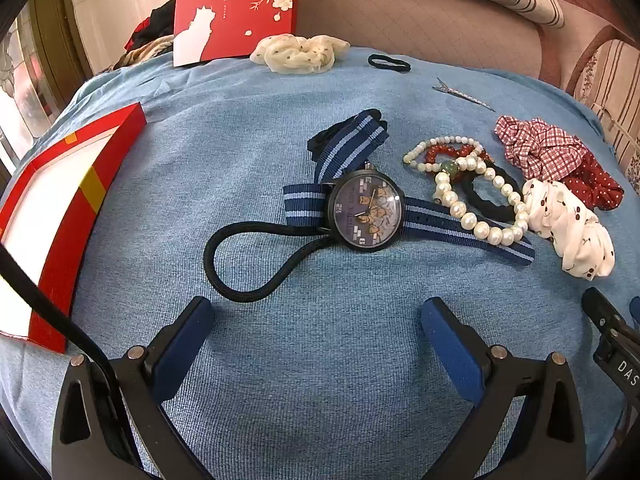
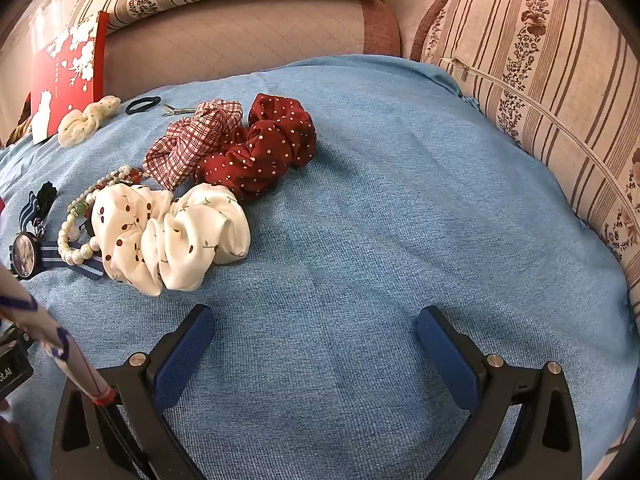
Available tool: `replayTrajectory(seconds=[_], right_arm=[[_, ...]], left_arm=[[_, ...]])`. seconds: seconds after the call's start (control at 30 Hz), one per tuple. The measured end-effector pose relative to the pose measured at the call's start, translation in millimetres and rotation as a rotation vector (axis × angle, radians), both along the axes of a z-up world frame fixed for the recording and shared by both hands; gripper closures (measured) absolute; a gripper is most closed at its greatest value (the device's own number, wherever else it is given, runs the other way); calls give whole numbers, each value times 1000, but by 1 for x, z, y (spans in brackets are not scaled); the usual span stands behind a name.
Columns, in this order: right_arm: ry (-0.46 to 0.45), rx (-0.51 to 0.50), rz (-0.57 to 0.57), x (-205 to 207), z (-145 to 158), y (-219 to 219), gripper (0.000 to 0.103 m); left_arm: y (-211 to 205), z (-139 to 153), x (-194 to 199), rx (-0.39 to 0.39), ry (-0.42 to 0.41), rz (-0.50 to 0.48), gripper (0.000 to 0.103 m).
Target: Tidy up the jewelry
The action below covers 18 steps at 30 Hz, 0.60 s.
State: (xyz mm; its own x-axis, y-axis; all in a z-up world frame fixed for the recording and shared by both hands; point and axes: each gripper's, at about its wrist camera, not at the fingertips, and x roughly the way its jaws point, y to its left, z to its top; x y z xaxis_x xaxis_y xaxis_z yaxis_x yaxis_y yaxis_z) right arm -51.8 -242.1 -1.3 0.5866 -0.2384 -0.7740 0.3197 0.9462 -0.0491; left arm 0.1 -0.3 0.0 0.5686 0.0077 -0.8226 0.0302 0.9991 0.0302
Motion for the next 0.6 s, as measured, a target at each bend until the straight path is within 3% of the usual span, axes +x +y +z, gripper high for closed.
replayTrajectory(seconds=[0.2, 0.47, 0.6], right_arm=[[3, -1, 0, 2, -1, 0, 0], [-2, 10, 1, 2, -2, -2, 0], [-3, 10, 1, 3, 0, -3, 0]], left_arm=[[-1, -1, -1, 31, 2, 3, 0], [1, -4, -8, 15, 0, 12, 0], [10, 3, -33, -13, -4, 43, 0]])
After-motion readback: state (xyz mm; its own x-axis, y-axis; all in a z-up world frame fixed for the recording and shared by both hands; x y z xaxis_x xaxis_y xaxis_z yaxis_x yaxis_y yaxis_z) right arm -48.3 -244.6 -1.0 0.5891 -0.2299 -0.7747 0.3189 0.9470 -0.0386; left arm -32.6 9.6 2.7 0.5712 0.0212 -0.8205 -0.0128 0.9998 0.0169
